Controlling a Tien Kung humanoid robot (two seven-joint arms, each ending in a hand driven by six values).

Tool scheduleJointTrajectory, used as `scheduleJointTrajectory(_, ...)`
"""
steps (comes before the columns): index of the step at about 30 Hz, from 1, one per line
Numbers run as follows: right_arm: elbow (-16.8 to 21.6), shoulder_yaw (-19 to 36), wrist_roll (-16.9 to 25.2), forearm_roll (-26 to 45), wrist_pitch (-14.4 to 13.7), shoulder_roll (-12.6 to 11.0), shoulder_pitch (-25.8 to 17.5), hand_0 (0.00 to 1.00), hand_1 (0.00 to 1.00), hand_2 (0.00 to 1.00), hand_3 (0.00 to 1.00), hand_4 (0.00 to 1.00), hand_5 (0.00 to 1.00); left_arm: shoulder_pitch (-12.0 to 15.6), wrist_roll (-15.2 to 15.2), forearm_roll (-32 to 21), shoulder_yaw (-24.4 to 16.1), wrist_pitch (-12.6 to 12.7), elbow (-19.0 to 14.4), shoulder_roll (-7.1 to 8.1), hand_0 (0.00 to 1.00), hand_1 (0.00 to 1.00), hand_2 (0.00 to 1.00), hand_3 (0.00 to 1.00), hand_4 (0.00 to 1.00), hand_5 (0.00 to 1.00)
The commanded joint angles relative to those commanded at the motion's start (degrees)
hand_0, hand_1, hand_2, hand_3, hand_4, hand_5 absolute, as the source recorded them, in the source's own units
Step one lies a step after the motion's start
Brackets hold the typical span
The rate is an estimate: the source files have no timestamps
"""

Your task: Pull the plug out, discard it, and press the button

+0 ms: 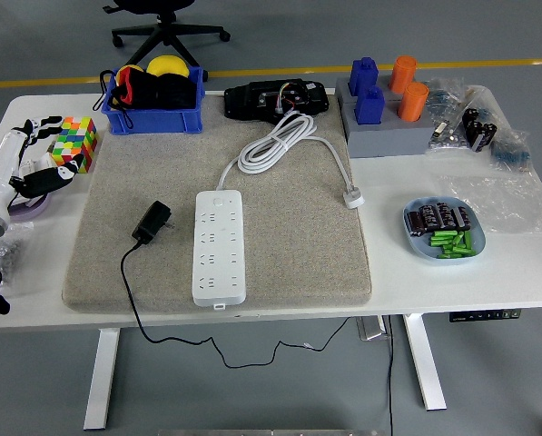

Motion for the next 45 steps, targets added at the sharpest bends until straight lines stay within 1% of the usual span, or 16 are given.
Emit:
scheduleJointTrajectory(9,0.0,0.0,0.0,-0.1,0.0,-0.2,-0.2,0.728,0.679,0.659,0.642,0.737,0.589,0.3,0.2,-0.1,-0.3,-0.2,-0.5,0.05,0.868,0.83,0.777,0.837,0.725,0.151)
scheduleJointTrajectory(30,0.0,1.1,0.0,-0.5,0.0,0.5,-0.4,0.728,0.68,0.66,0.642,0.737,0.59,1.0,0.4,0.2,-1.2,-0.5,-1.3,-0.22,0.865,0.821,0.771,0.838,0.72,0.143)
scheduleJointTrajectory(45,-0.1,1.6,0.0,-0.6,0.0,0.6,-0.3,0.728,0.68,0.66,0.642,0.737,0.59,0.8,0.4,0.2,-1.2,-0.5,-1.7,-0.22,0.86,0.817,0.77,0.837,0.71,0.131)
